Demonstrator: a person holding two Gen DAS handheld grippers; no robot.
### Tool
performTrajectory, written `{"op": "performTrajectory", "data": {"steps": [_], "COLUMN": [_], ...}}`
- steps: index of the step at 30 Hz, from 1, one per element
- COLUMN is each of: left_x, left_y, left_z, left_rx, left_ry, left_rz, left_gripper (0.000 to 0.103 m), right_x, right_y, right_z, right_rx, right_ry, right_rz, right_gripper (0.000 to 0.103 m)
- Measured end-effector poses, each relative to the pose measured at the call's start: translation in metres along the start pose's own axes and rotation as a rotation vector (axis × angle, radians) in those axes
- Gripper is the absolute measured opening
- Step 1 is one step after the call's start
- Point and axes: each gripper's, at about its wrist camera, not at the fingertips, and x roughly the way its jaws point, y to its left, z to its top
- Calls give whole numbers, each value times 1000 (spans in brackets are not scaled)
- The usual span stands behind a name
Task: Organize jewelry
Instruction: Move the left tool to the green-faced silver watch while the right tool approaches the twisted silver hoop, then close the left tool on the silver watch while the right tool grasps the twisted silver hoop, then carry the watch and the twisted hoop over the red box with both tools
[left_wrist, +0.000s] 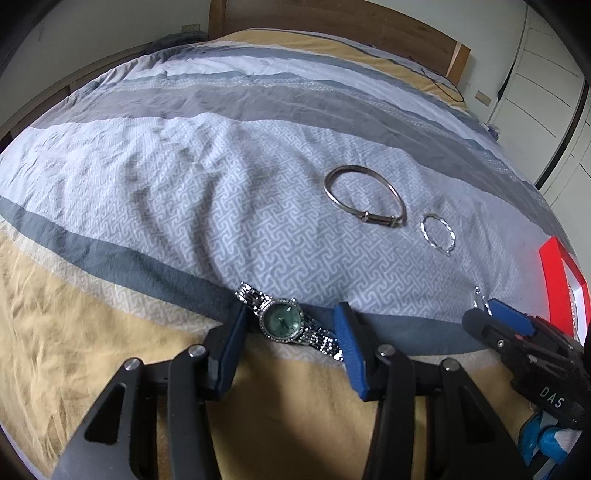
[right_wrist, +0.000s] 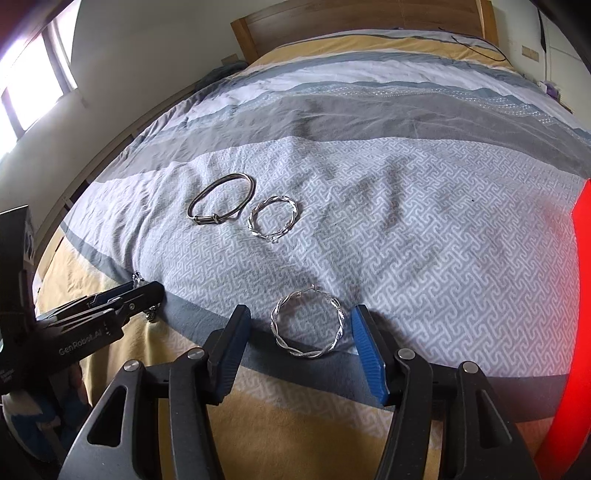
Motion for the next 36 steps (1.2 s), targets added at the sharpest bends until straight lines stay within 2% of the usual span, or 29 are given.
{"op": "performTrajectory", "data": {"steps": [2, 6, 16, 26, 36], "left_x": [0, -2, -5, -22, -73], "left_y": [-4, -10, -18, -21, -26], "left_z": [-1, -3, -2, -3, -3], "left_rx": [14, 41, 86, 93, 121], "left_ry": [-12, -24, -20, -8, -62], "left_rz": [10, 19, 34, 32, 27], "left_gripper": [42, 36, 21, 21, 21], "right_x": [1, 0, -3, -20, -61], "right_y": [-1, -6, -2, 5, 19], "right_z": [-1, -4, -7, -15, -21], "right_rx": [6, 33, 25, 51, 54], "right_ry": [-5, -17, -10, -7, -36], "right_rz": [-1, -18, -33, -27, -22], "right_gripper": [56, 42, 41, 40, 40]}}
